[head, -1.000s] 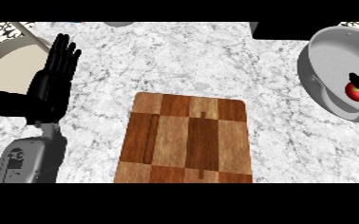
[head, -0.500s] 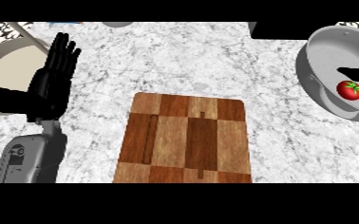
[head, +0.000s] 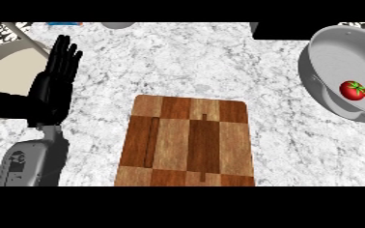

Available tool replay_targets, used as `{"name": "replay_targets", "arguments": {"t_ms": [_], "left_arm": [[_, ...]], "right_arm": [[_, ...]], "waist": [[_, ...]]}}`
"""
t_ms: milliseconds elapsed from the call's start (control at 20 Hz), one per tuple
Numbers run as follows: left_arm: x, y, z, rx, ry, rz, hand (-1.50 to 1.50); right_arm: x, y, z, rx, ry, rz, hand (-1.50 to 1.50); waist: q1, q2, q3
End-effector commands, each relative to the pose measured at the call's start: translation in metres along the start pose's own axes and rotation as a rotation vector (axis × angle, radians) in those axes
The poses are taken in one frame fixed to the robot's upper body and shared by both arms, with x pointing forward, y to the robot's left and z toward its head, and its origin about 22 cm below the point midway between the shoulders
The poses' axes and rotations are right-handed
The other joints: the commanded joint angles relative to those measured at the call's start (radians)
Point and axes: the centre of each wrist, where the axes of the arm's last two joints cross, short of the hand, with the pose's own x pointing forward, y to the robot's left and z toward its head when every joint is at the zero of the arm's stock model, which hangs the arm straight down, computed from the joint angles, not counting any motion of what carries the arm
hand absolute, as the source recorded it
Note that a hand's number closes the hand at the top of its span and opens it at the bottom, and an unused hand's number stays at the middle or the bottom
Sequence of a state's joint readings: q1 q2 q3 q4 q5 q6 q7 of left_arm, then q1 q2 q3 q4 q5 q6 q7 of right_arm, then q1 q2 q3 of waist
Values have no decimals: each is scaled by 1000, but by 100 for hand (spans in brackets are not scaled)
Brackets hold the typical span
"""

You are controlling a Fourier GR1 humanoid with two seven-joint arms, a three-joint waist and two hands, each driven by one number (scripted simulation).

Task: Pick the tomato from the cutting board and place it in the pot

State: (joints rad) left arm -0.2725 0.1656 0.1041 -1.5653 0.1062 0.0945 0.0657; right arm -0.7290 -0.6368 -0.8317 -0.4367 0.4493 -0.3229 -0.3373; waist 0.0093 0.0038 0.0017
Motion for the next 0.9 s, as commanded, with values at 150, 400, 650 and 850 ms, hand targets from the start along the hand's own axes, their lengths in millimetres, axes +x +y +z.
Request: {"name": "replay_targets", "arguments": {"t_ms": [150, 400, 650, 850], "left_arm": [[4, -8, -3, 9, -12, -5, 0], [1, 16, -4, 17, -3, -3, 0], [0, 6, 5, 9, -1, -9, 0], [-11, 14, 4, -7, 0, -11, 0]], "right_arm": [[-28, -54, -2, -118, -27, -139, -150], [-56, -96, 7, -148, -39, -142, -150], [-86, -145, 23, -181, -22, -153, -150], [-73, -178, 11, -177, -32, -163, -150]], "waist": [[-3, 0, 0], [-6, -1, -1], [-6, -2, 0], [-4, 0, 0]]}}
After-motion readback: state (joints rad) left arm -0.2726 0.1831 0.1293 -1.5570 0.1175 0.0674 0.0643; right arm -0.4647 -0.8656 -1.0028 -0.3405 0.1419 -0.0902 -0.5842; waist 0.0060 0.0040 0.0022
